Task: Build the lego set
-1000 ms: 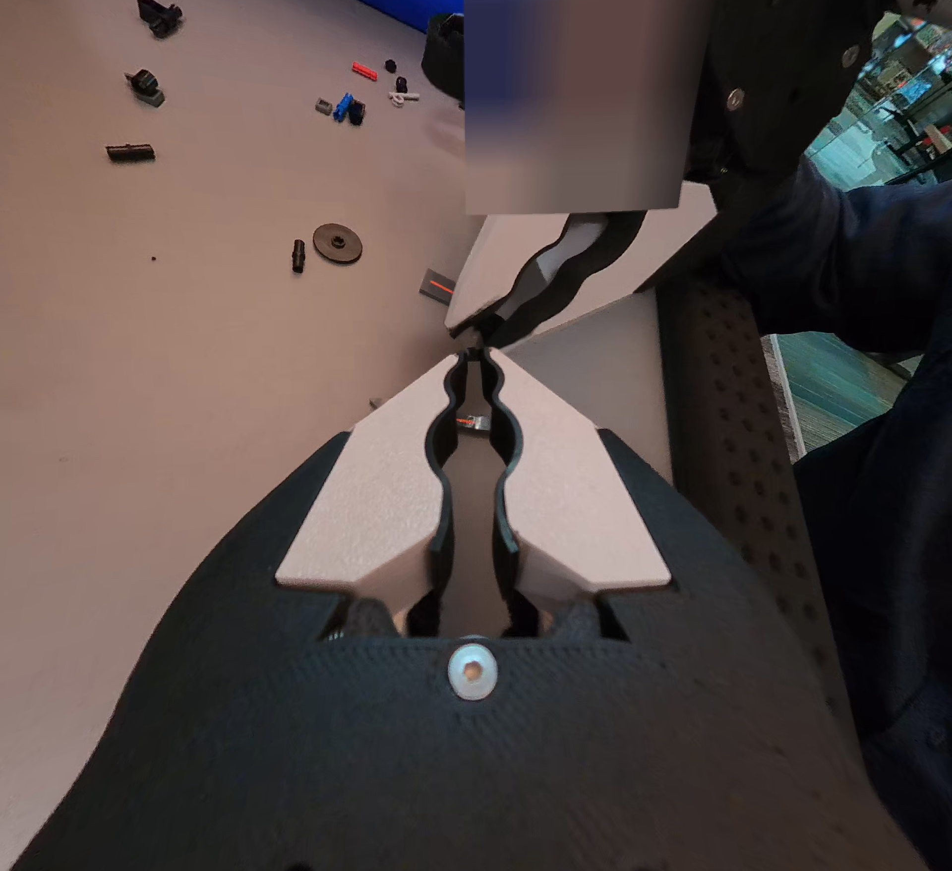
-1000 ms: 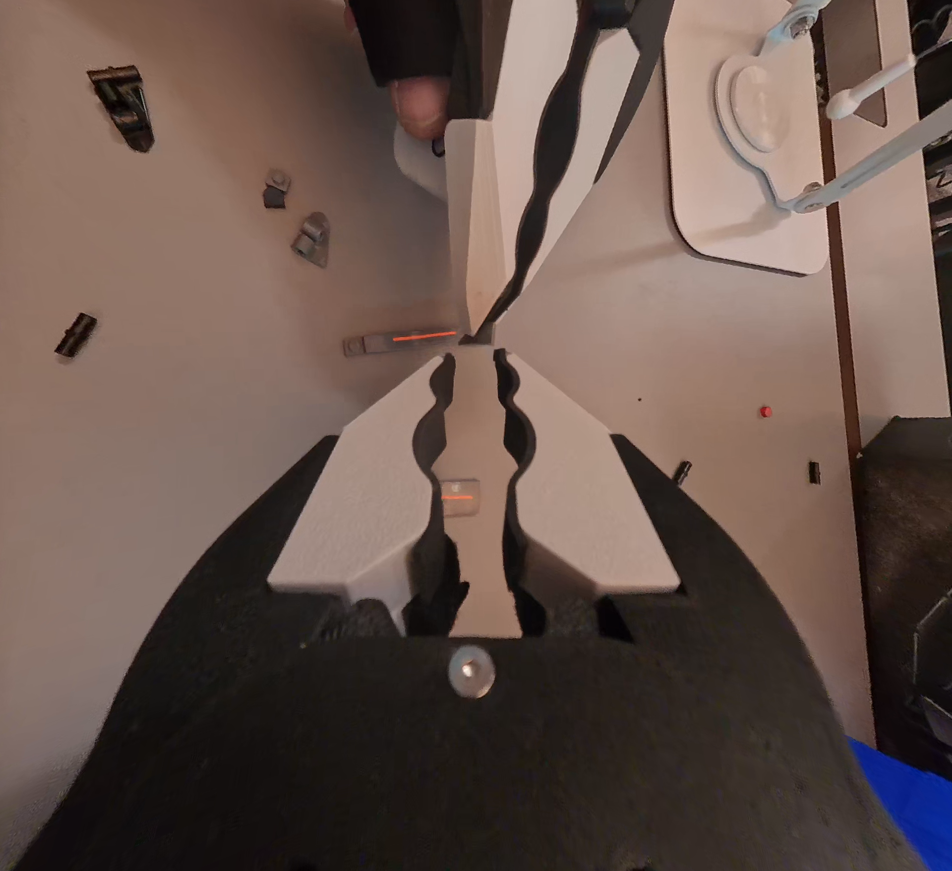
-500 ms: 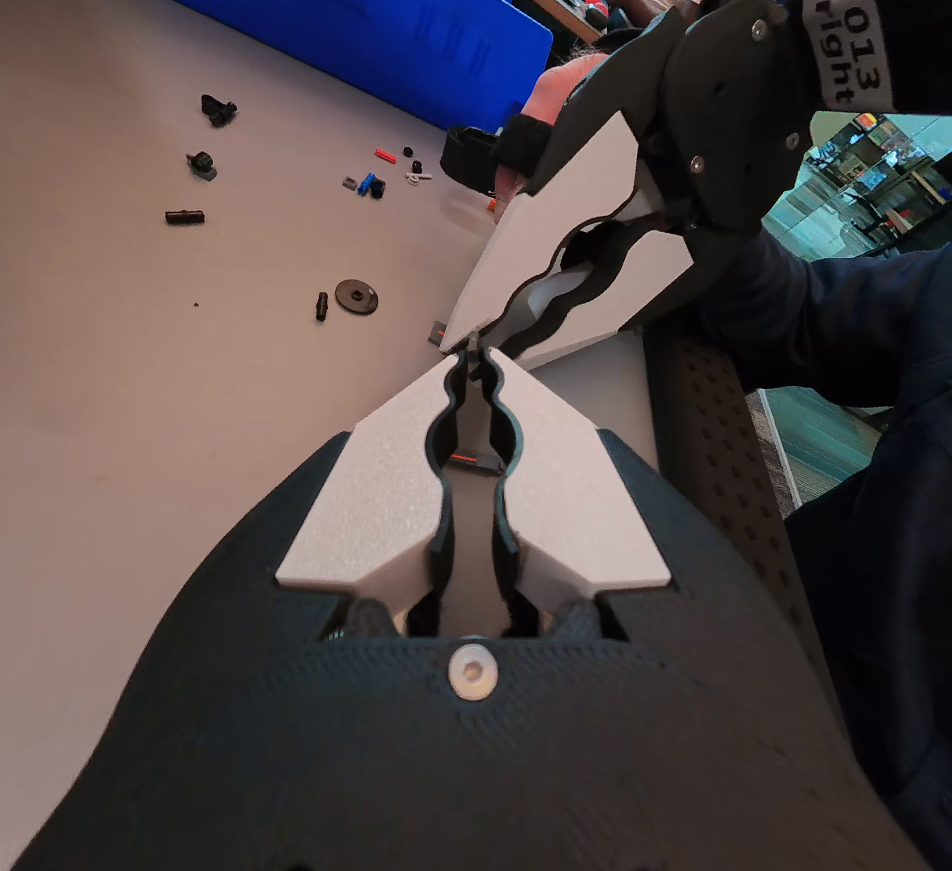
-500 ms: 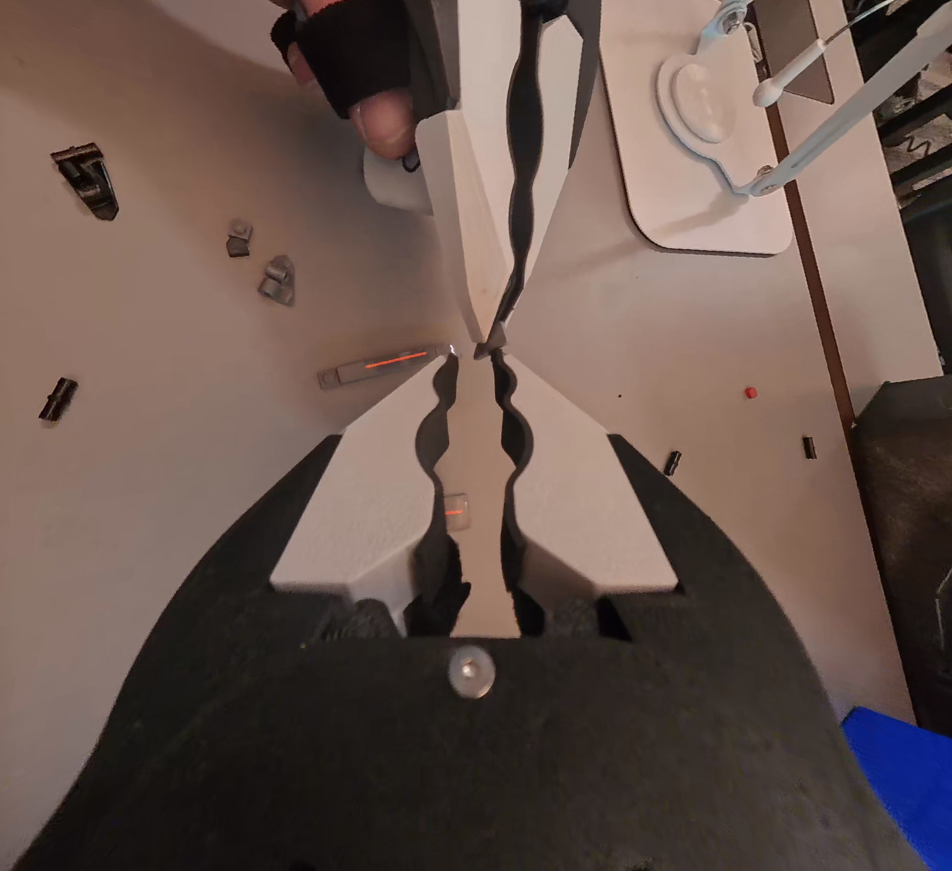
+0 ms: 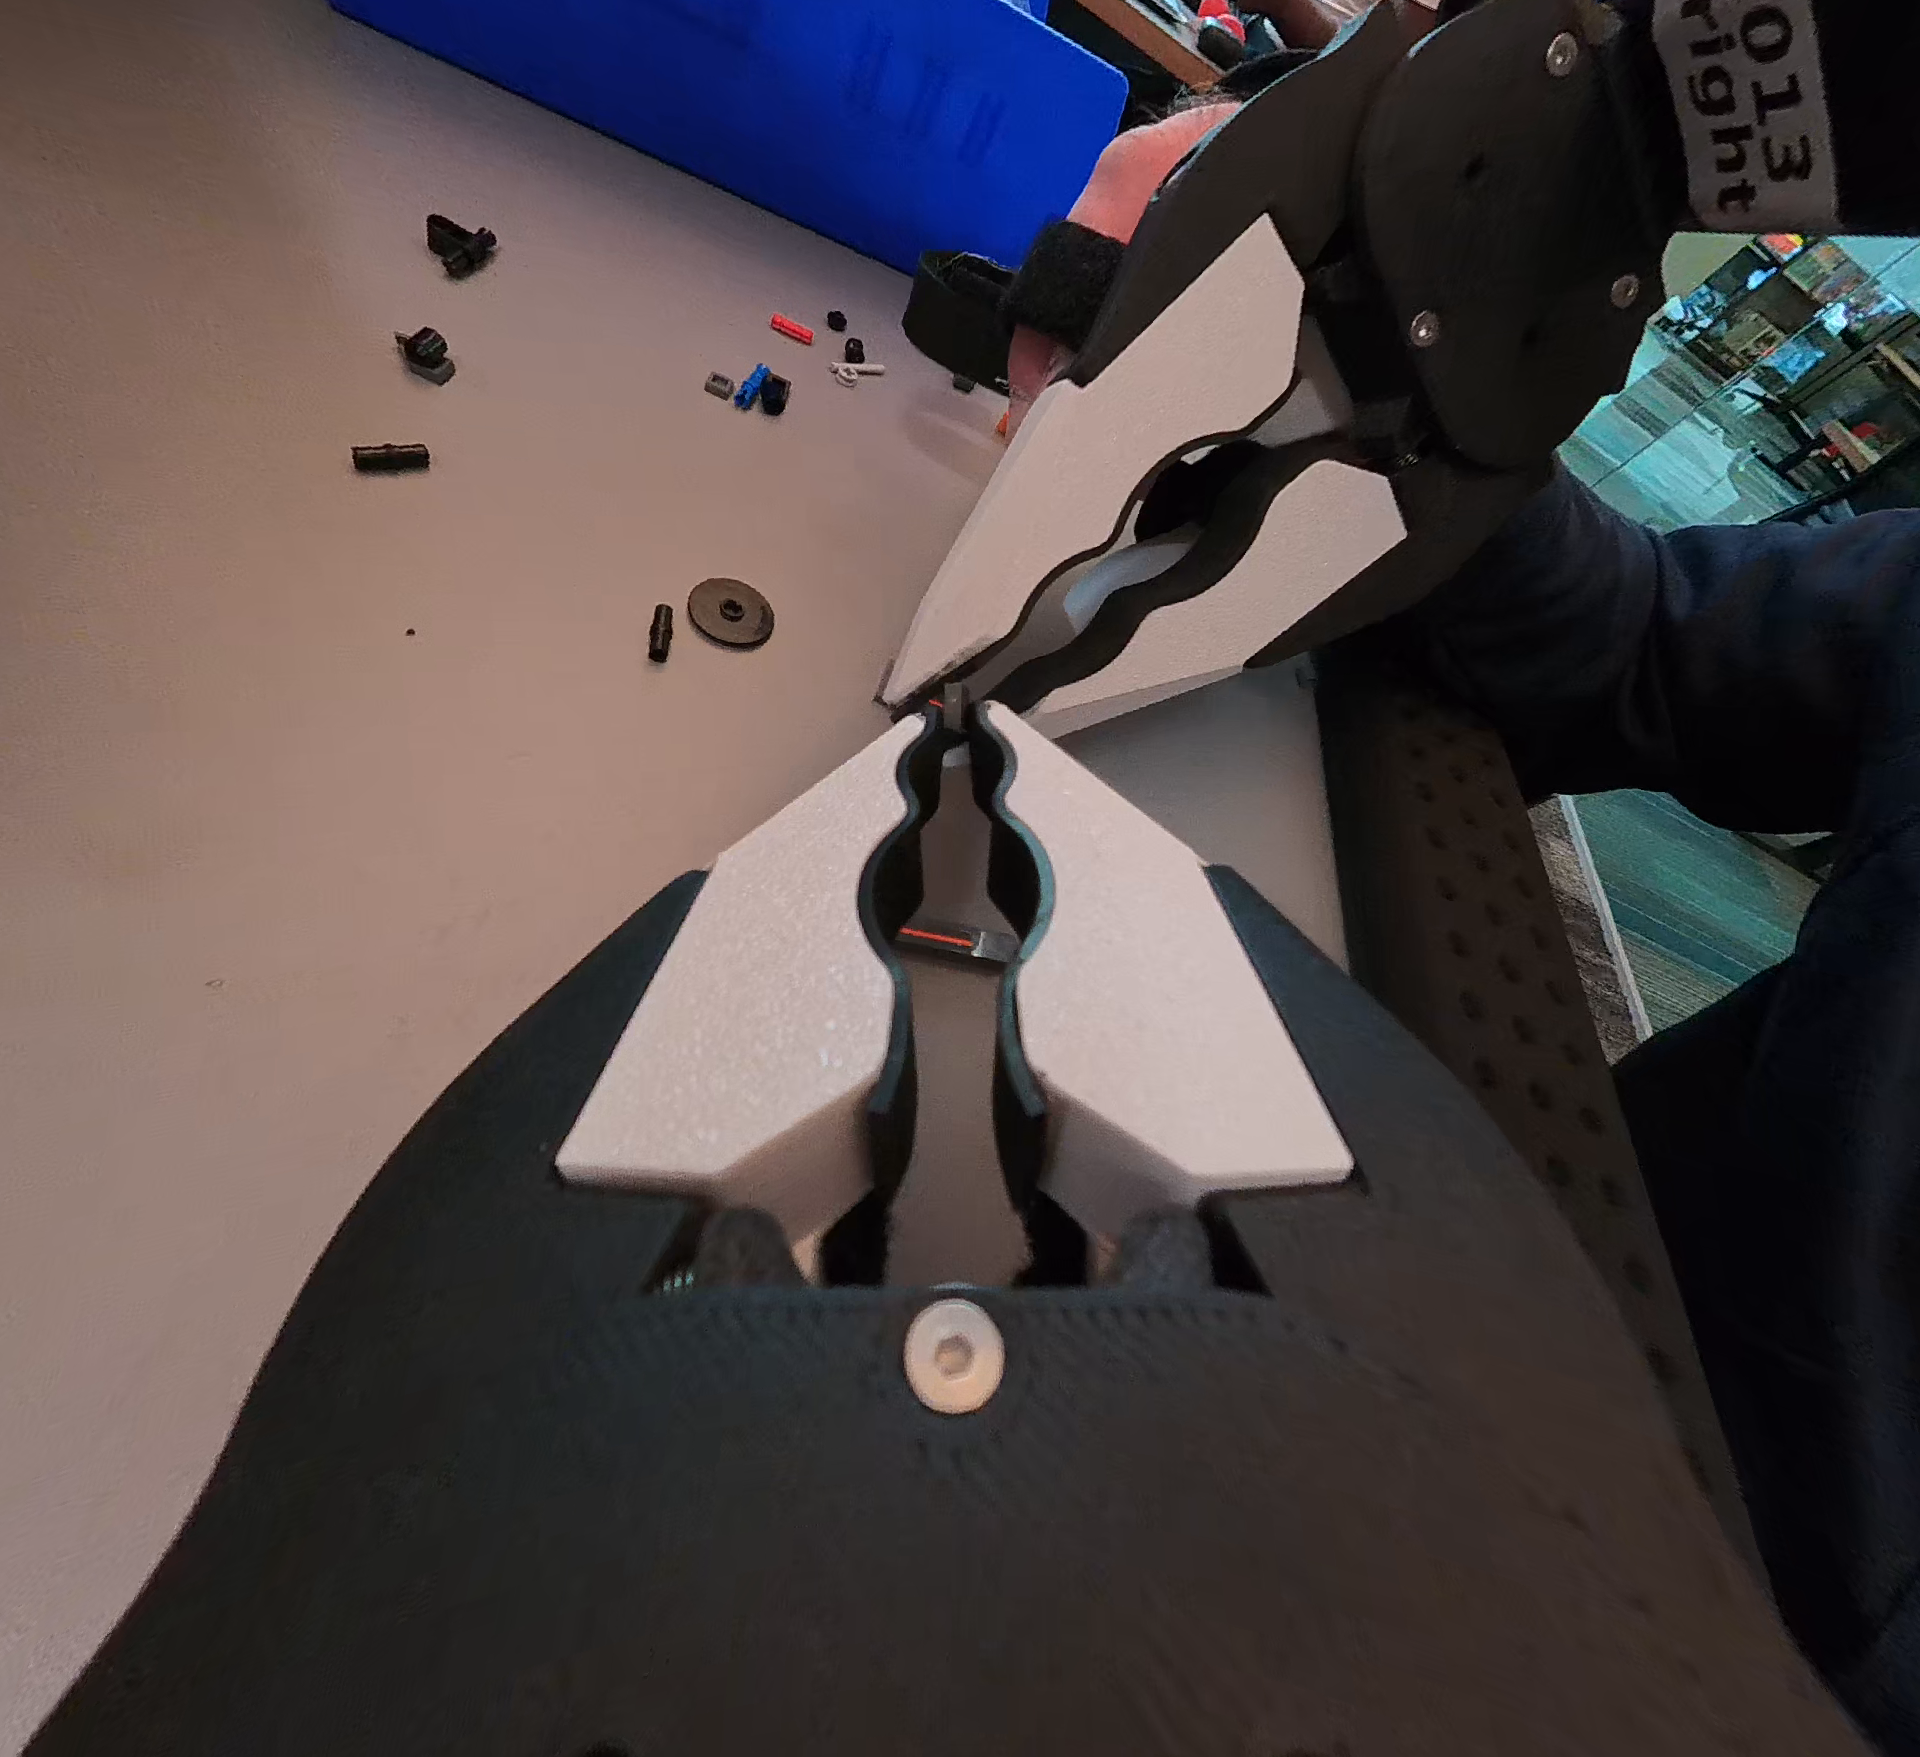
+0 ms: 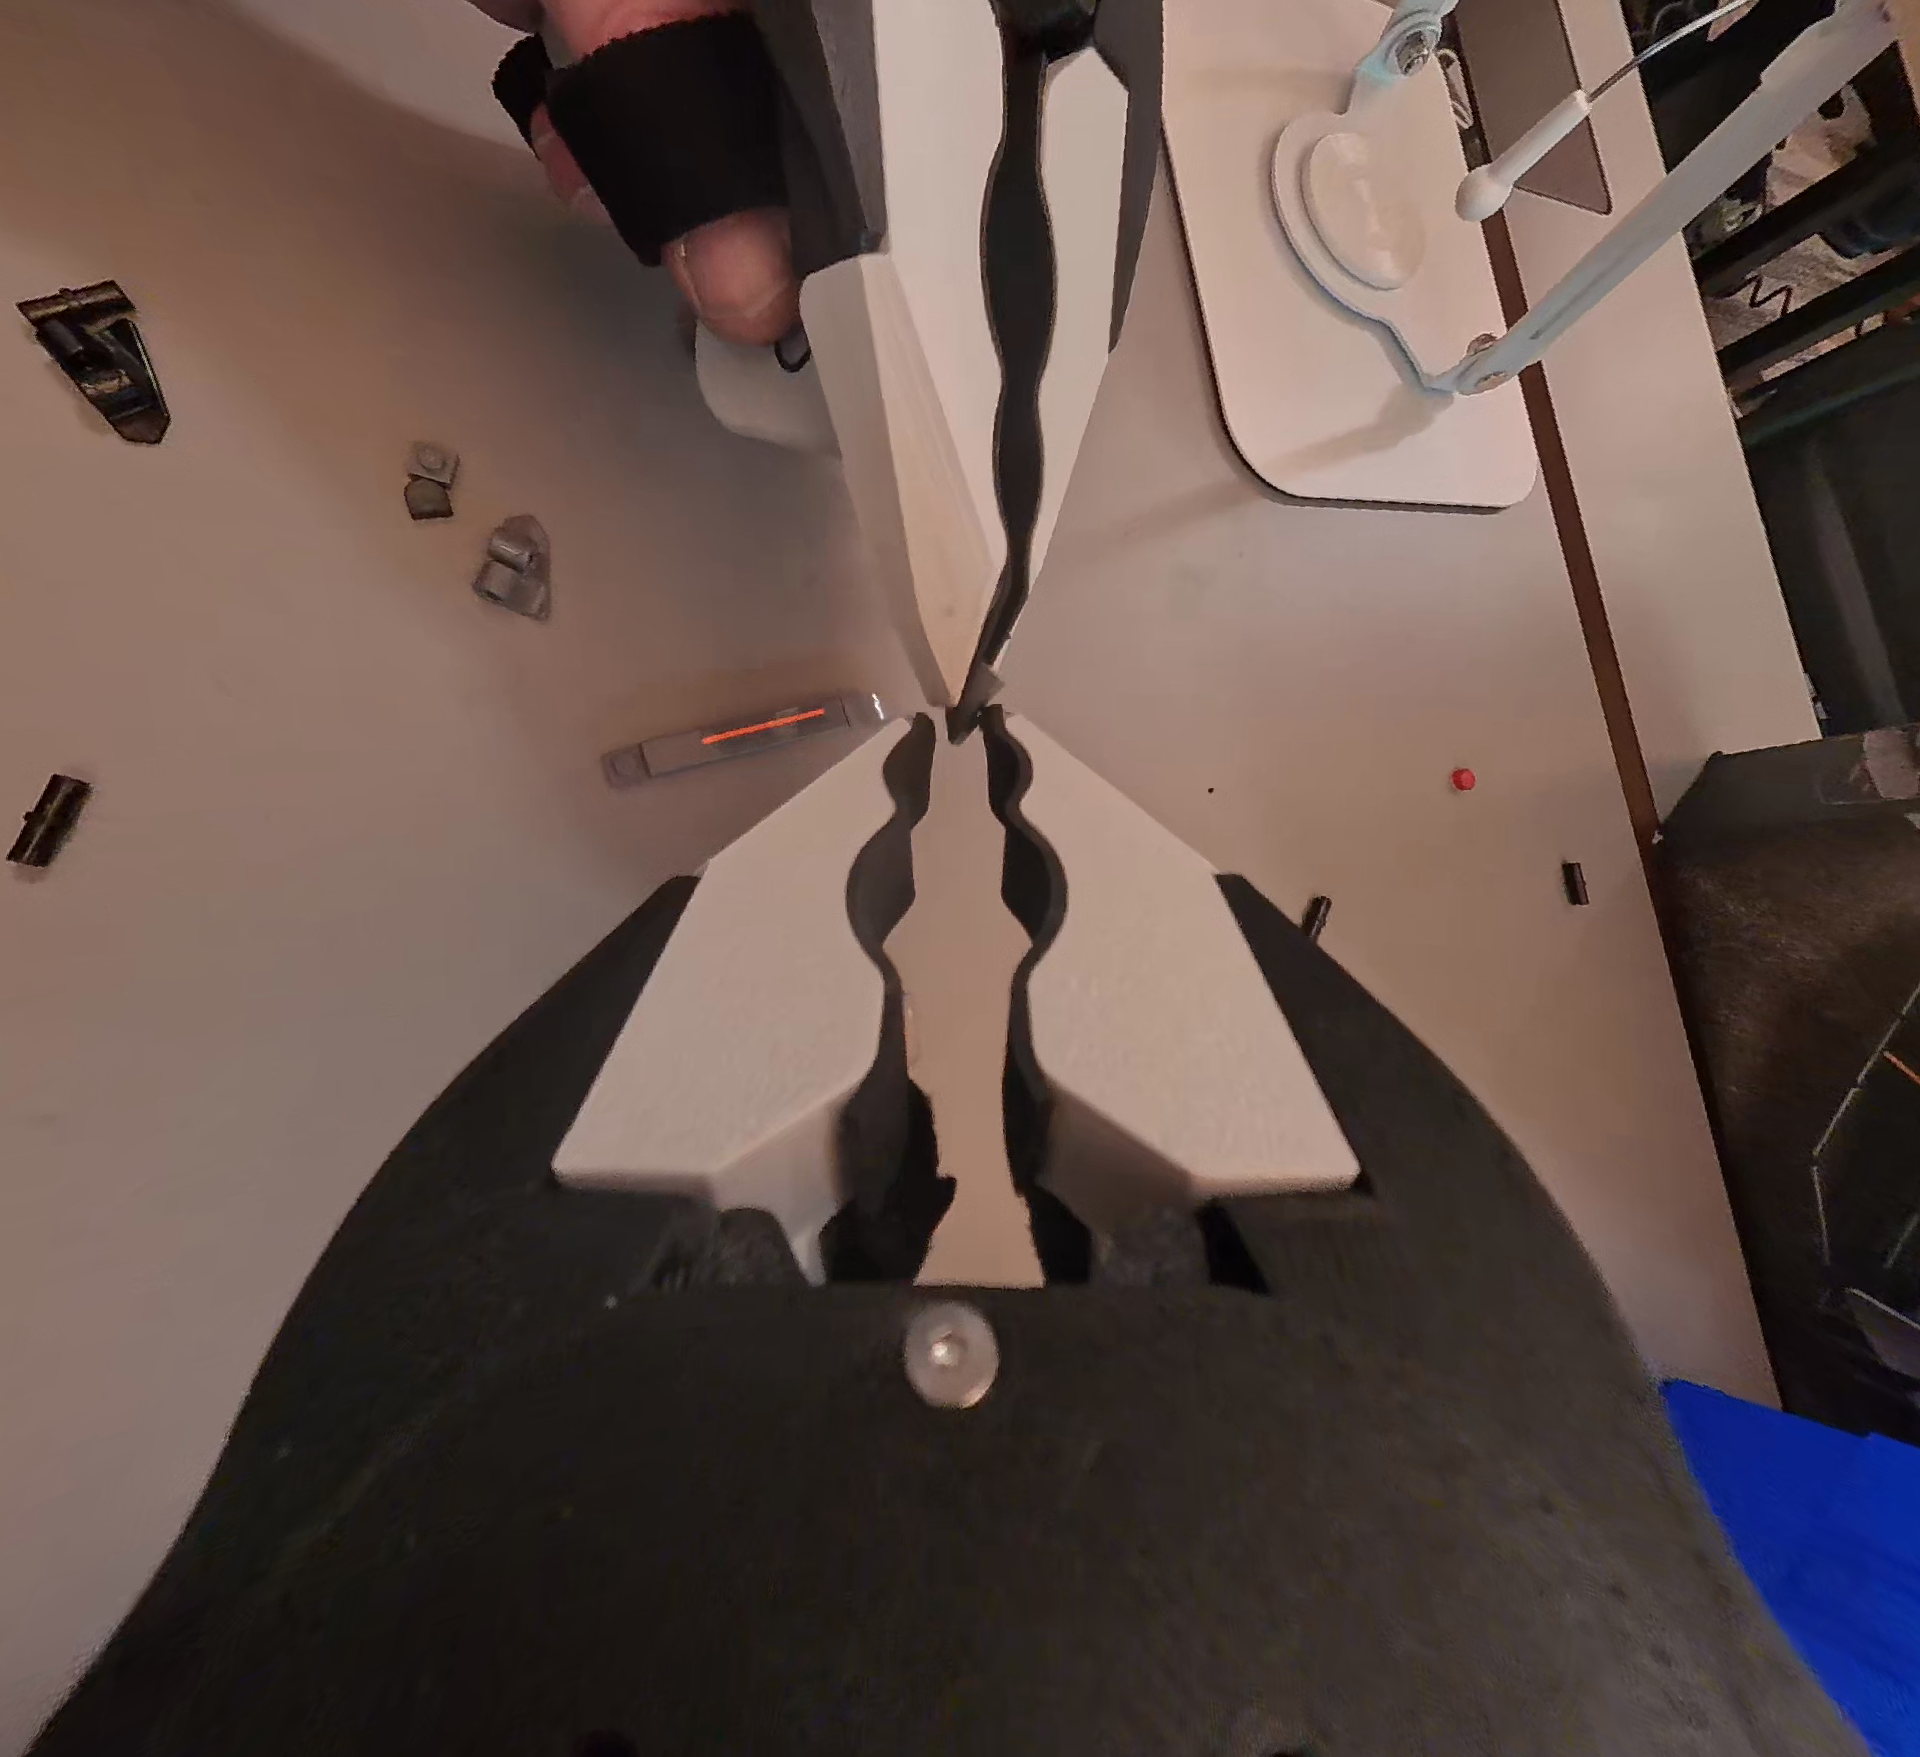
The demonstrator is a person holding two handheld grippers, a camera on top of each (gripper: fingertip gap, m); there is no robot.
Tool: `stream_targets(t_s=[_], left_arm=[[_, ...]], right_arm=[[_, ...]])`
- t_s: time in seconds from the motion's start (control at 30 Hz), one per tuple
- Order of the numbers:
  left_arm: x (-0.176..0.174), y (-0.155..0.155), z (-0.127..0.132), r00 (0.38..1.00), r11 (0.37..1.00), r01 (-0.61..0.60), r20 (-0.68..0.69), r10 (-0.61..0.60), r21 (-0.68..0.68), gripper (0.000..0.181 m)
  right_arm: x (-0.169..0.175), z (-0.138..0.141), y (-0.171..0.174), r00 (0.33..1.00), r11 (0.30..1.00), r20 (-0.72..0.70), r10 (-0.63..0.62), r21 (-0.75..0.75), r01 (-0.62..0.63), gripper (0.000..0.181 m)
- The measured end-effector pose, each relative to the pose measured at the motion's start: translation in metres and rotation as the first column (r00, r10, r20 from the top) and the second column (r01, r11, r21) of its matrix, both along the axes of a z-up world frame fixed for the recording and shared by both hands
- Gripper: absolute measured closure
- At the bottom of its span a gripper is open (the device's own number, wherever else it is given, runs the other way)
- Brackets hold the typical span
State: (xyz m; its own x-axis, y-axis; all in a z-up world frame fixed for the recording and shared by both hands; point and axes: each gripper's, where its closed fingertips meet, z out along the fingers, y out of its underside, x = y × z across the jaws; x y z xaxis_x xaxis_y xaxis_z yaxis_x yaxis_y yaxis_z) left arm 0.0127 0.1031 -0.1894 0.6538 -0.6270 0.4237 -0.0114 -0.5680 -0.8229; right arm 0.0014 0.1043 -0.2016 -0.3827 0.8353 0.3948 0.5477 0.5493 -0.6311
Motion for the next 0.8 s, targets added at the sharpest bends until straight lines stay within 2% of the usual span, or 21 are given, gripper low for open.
stream_targets(t_s=[0.8], left_arm=[[0.0031, -0.0018, -0.0003, 0.999, 1.000, 0.022, 0.030, -0.021, -0.018, 0.178]], right_arm=[[0.0002, -0.0011, -0.0005, 1.000, 0.999, 0.001, 0.013, 0.041, -0.013, 0.176]])
